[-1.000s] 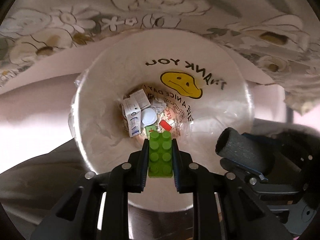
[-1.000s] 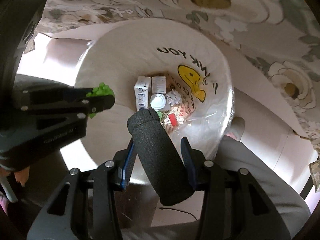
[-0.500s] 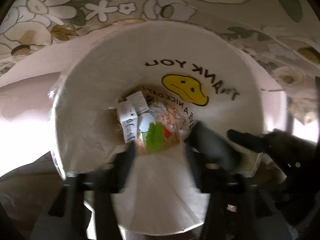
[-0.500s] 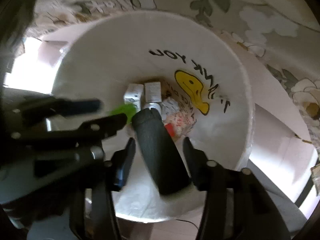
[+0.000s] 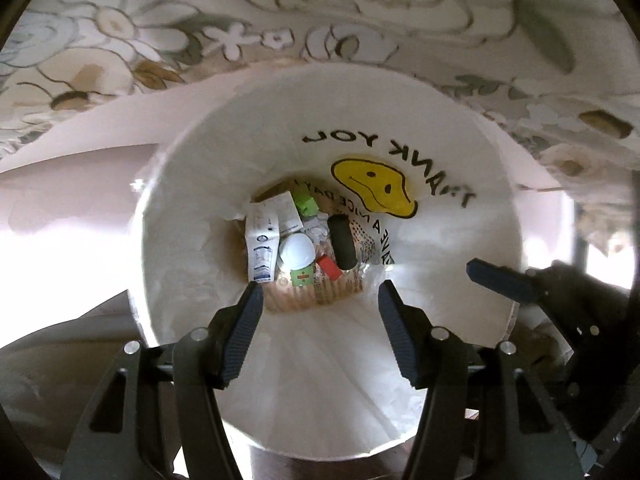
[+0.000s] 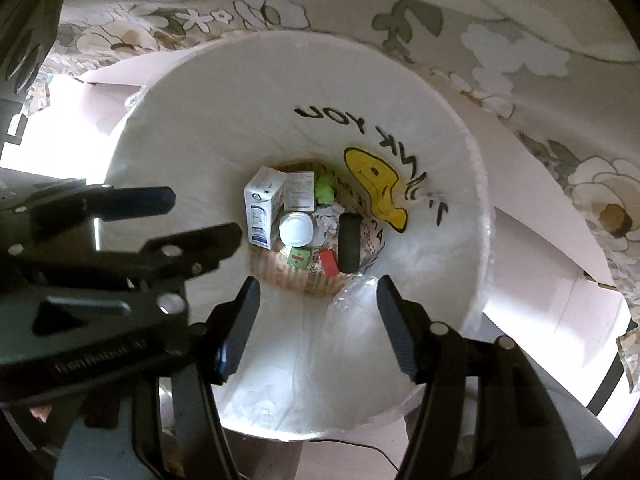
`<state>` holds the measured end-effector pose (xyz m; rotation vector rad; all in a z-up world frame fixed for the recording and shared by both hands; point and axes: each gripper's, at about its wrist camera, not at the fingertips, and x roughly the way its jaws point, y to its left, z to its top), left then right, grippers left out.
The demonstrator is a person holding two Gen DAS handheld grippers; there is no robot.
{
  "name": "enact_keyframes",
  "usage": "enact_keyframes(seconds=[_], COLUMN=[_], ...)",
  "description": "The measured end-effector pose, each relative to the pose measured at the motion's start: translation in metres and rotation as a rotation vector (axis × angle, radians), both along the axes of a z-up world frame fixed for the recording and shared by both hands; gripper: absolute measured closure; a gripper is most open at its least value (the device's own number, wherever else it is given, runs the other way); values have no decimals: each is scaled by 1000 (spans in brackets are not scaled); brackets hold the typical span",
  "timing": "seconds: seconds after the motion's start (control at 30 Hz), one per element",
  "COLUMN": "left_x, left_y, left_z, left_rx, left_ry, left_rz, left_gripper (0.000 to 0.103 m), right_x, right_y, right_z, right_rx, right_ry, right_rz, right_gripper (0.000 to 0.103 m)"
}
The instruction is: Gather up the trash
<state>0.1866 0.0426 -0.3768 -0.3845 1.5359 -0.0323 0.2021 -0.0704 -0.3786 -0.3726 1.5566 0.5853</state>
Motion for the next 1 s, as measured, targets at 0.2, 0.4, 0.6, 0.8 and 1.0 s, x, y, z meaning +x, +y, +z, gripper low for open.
enact_keyframes(seconds=[0.2,0.4,0.6,0.8,1.0], left_x=[-5,-11,-14,-16,-24], left_y=[3,-2,0,5,4], left_z=[19,45,80,132,187], left_rx=[47,100,157,215,298], left_ry=[-43,-103,-182,-301,-435], left_rz=[-1,-21,-22,3,13], left_gripper=[41,41,41,41,41], right_x=[-3,-7,-8,-5,-8], right_y=[0,-3,-8,-14,-22], right_z=[17,41,78,122,173], right_rx=[8,35,61,104,153], right_ry=[-32,-68,-136,-204,-300], right_rz=[0,-7,-10,-31,-34], right_gripper=[41,41,41,41,41])
